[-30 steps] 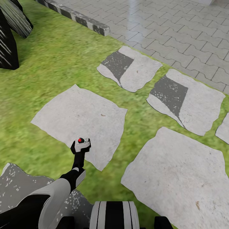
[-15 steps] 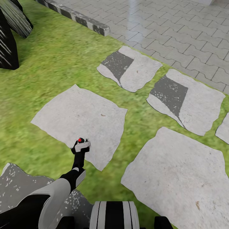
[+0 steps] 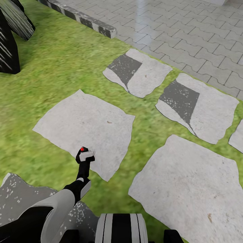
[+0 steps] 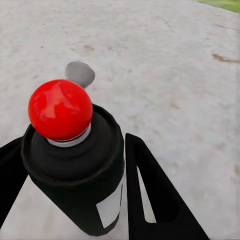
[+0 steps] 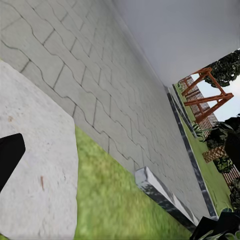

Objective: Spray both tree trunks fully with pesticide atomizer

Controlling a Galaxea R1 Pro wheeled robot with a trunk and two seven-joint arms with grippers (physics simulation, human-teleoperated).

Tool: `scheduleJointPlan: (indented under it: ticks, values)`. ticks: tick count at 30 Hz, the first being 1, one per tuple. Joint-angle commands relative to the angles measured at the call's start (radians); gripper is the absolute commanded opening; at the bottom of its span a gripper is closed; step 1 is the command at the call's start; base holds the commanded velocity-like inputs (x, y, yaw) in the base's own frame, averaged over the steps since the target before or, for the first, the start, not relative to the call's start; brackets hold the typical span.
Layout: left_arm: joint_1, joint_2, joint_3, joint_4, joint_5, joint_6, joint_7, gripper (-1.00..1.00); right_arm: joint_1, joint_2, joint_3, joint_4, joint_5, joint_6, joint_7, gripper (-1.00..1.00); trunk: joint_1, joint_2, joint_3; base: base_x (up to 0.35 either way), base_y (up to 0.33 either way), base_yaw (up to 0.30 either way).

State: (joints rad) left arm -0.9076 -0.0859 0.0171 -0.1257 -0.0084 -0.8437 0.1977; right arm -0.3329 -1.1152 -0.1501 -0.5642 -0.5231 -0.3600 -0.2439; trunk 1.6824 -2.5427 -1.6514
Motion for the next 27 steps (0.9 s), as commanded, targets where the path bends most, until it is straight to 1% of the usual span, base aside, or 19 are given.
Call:
scheduleJointPlan:
  ticks: [1,10,27]
  values:
    - [0.0,0.0,0.0,0.0,0.0,0.0,0.0,-1.0,0.0,0.0,0.0,0.0,0.0,0.0,0.0,1.0,0.0,0.0,0.0,0.0,0.0,0.0]
    - [0.0,-0.001,-0.002,-0.003,0.001,0.0,0.001,-1.0,0.0,0.0,0.0,0.0,0.001,0.0,0.0,1.0,0.0,0.0,0.0,0.0,0.0,0.0]
    - [0.0,-0.003,-0.003,-0.009,0.002,-0.001,0.002,-1.0,0.0,0.0,0.0,0.003,0.002,-0.002,0.0,1.0,-0.008,0.004,0.066,0.0,0.0,0.0]
